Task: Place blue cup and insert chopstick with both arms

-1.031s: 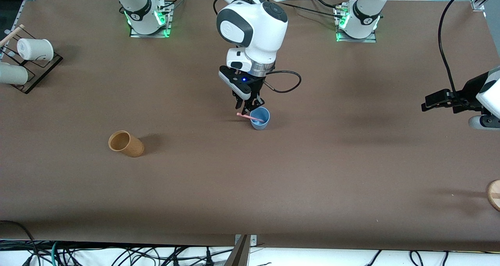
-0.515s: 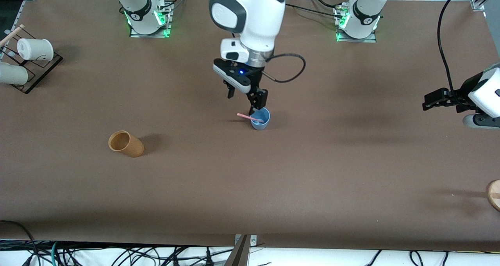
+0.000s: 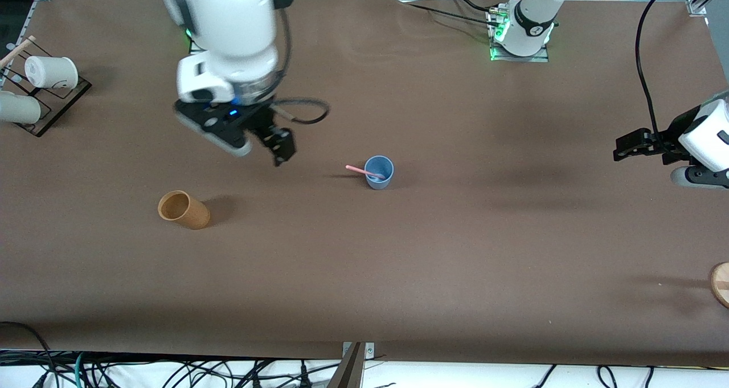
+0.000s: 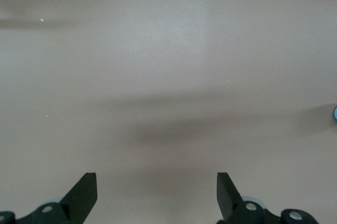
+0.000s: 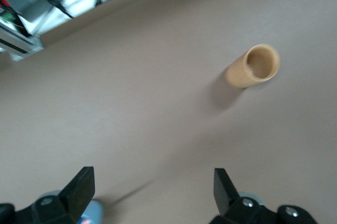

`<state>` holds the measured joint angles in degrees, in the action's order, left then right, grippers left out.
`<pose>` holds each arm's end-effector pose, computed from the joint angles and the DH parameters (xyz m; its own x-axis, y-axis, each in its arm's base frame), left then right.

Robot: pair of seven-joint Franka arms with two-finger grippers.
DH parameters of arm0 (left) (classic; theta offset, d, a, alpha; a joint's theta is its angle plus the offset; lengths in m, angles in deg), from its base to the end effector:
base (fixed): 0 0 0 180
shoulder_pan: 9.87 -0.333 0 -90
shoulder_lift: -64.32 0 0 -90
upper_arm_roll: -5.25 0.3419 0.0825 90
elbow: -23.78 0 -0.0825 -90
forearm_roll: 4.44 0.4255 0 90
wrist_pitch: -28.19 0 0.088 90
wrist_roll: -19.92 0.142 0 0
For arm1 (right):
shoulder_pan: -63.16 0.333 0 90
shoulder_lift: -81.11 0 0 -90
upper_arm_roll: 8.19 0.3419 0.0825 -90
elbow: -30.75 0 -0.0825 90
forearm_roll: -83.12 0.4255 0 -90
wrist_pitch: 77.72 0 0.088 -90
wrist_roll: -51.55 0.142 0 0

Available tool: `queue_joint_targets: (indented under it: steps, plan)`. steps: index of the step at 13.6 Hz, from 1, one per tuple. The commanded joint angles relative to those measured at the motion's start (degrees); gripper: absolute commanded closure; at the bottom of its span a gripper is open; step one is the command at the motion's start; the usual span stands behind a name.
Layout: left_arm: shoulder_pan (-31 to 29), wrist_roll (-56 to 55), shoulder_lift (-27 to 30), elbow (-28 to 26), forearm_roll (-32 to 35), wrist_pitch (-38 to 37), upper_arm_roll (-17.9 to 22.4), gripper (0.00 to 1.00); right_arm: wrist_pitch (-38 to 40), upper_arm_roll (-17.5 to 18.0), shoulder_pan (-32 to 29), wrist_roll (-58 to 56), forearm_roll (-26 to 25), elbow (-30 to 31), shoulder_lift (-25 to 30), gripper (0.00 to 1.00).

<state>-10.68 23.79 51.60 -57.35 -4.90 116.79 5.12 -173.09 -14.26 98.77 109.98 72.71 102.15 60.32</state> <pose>0.6604 0.0068 0.5526 0.9943 -0.0559 -0.0907 -0.0548 -0.9984 0.0147 0.6337 0.3468 0.5569 0.8678 -0.4485 0.2140 -0.4711 -0.8796 0.0668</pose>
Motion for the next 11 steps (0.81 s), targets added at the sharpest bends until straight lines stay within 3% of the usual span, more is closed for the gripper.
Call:
queue_joint_targets:
  steps: [1,4,9,11]
  plan:
    - [0.2,0.88,0.5,-0.6,0.47,0.08,-0.04,0.0,2.91,-7.08,-1.32,-18.81,7.21,1.11,1.28,0.0]
    - [0.11,0.88,0.5,-0.52,0.55,0.17,-0.74,0.0,4.05,-6.59,-8.86,-32.28,10.14,3.9,4.26,0.0]
    - [0.03,0.96,0.5,-0.43,0.55,0.17,-0.74,0.0,6.51,2.72,-29.24,-60.14,10.14,15.06,13.04,0.0]
    - [0.03,0.96,0.5,-0.43,0.55,0.17,-0.74,0.0,5.73,8.15,-37.15,-61.68,10.31,19.82,16.83,0.0]
